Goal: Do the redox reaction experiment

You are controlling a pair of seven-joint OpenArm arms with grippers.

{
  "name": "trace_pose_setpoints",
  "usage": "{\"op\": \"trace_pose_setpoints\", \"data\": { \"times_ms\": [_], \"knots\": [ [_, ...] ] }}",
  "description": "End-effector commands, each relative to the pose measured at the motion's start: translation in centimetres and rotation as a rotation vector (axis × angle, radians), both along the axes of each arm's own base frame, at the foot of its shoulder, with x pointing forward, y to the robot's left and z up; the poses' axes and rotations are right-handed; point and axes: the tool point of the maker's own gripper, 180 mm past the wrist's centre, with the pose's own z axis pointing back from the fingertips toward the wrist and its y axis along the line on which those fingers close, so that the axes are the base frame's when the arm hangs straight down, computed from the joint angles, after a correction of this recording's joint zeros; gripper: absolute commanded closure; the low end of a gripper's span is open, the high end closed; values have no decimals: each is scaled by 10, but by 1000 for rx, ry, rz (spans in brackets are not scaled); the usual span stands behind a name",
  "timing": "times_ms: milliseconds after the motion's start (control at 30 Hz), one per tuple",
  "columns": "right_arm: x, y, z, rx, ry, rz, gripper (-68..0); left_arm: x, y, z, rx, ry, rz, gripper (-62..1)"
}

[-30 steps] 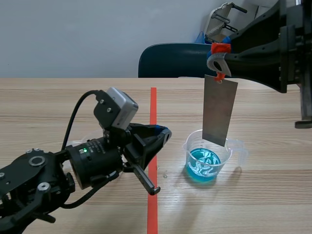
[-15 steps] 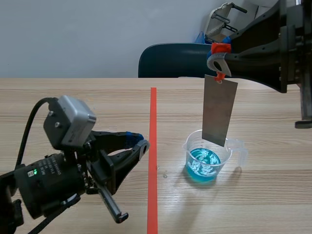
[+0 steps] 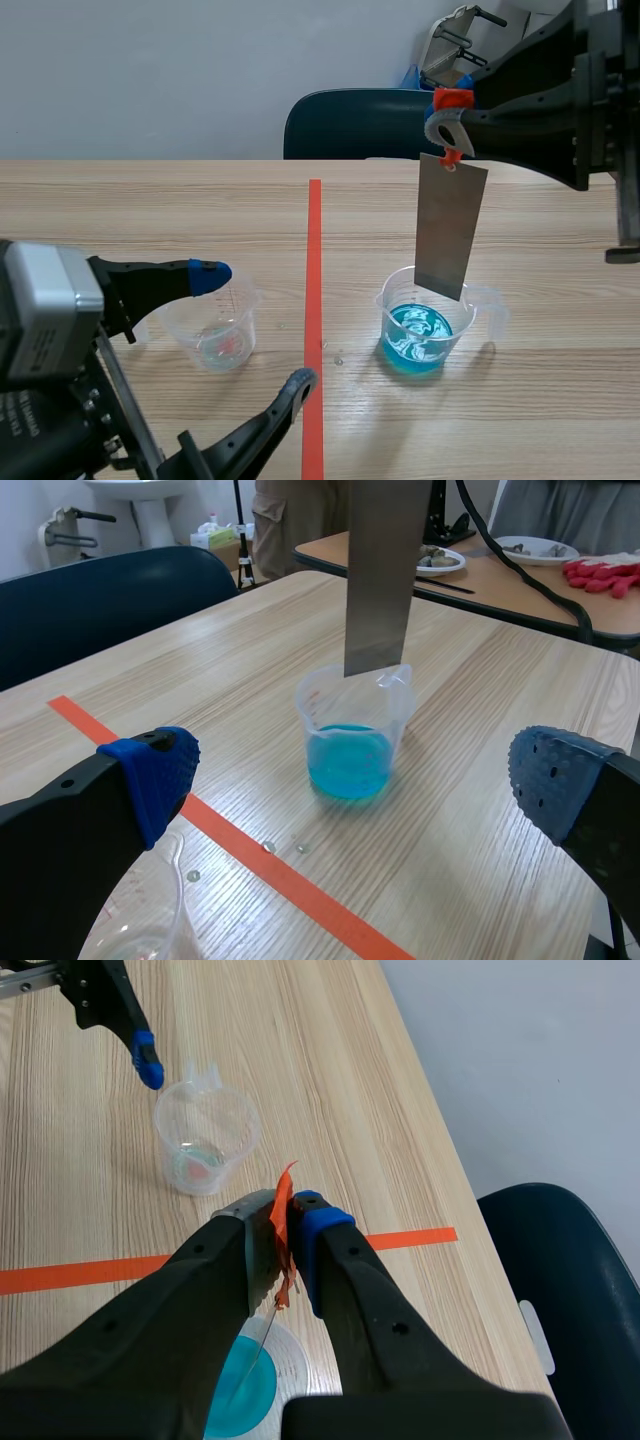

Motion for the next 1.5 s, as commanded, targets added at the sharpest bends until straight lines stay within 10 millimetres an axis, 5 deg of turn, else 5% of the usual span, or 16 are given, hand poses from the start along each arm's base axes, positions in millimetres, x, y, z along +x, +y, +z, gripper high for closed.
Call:
{"op": "trace_pose_setpoints", "data": {
  "times_ms": [0, 200, 1467],
  "knots": [
    [-1, 4, 11, 30, -26, 15, -6, -6, -2, 7, -17, -24, -18, -623],
    [-1, 4, 11, 30, -26, 15, -6, -17, 0, 4, 12, -51, -36, -623],
    [-1, 4, 11, 30, -26, 15, -6, -7, 10, 0, 60, -70, 30, -623]
  ]
}}
